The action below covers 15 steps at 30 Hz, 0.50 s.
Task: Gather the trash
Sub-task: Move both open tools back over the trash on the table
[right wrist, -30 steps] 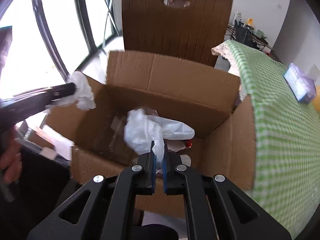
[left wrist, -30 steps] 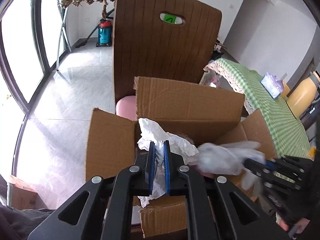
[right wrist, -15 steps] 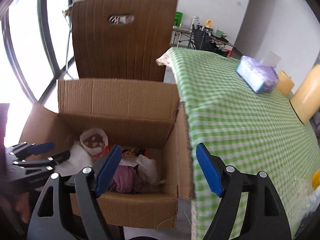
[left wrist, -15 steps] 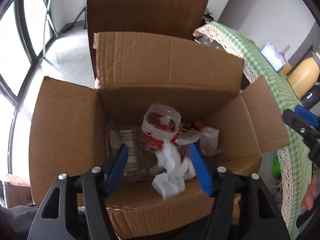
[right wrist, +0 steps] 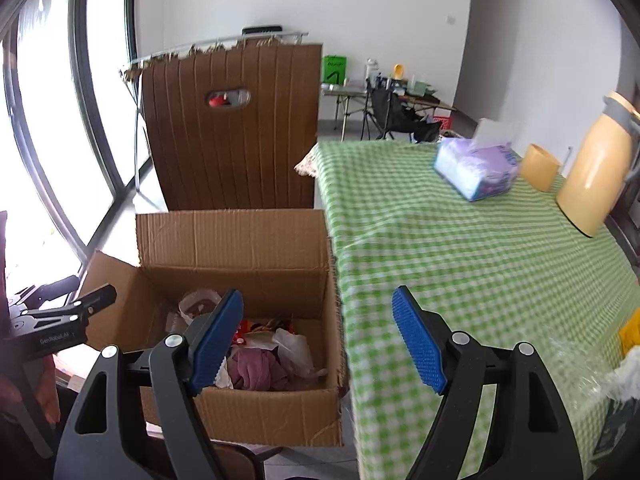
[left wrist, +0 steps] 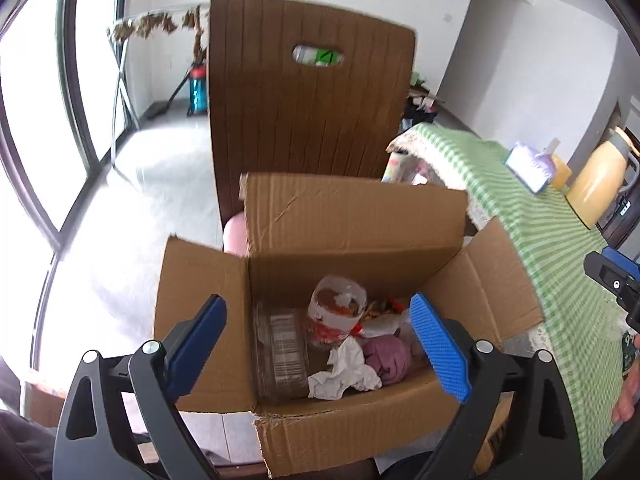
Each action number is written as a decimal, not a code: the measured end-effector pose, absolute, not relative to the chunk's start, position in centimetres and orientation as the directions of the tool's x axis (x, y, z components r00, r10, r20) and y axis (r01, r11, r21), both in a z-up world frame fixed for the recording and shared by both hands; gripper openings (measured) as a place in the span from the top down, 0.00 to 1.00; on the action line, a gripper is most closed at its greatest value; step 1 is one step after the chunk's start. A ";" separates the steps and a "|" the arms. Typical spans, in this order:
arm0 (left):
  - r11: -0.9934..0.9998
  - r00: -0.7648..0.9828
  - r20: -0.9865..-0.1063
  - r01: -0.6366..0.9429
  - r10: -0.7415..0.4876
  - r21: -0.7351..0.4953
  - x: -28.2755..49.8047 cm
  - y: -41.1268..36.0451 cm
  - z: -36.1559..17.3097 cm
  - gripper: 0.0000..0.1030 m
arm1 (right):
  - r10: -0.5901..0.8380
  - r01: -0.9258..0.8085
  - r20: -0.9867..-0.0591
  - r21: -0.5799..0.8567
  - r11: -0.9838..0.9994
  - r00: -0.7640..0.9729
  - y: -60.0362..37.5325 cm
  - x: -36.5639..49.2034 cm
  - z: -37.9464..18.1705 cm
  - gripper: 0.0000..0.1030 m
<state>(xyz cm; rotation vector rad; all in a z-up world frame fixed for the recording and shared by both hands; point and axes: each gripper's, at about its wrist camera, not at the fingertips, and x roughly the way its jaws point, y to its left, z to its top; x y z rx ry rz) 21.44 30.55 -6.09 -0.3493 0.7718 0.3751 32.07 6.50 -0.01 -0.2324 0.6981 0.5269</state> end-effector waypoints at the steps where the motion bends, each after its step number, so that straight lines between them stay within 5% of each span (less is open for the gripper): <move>1: 0.883 0.667 -0.717 -0.442 0.204 -0.159 21.3 30.1 -5.5 0.11 | 0.376 -0.520 -0.656 -0.028 0.854 0.654 5.7 31.9 0.3 0.25; 15: 0.953 0.796 -0.584 -0.278 0.157 -0.123 19.8 21.7 -0.8 0.07 | 0.225 -0.267 -0.613 0.024 0.963 0.758 -8.4 29.0 1.5 0.24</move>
